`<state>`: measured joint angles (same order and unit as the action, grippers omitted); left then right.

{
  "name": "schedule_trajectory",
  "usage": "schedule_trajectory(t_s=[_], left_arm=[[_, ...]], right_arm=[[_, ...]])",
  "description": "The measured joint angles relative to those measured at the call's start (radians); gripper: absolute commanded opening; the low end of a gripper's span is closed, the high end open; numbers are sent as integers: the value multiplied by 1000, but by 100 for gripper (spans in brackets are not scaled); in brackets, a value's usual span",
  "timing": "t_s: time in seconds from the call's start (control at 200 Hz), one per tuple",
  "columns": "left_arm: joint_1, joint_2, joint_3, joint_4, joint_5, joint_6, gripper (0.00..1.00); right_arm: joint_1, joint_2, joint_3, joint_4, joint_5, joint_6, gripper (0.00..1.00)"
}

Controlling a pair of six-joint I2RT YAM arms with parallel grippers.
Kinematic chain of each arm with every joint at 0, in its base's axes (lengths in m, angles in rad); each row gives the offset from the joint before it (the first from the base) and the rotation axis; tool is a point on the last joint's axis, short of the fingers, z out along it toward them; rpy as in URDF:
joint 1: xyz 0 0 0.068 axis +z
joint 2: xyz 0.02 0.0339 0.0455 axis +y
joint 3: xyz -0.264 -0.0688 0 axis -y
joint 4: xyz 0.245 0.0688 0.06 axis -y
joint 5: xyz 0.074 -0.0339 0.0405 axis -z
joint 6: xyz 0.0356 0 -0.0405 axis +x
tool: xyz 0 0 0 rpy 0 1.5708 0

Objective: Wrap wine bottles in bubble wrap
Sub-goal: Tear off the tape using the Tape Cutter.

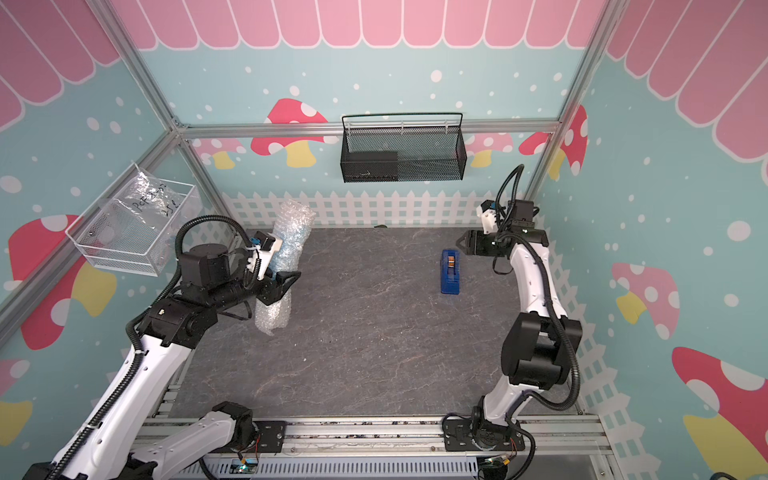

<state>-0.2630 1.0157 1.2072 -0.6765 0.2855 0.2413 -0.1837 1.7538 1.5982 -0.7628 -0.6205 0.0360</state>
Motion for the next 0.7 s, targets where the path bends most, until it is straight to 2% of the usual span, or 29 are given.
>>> schedule_trajectory(t_s=[0.15,0.25,0.41,0.701], left_arm=[[0,4,0,0,-14,11,0],[0,4,-1,0,-22,23,0],[0,4,-10,6,-30,32,0],[0,4,-30,8,-32,38,0]], right_arm=[[-11,169,-18,-70,-150,-49,62],[-44,233,-18,-93,-212,-67,60],[-90,279,18,-121,-246,-89,60],[-84,327,23,-127,-280,-111,59]])
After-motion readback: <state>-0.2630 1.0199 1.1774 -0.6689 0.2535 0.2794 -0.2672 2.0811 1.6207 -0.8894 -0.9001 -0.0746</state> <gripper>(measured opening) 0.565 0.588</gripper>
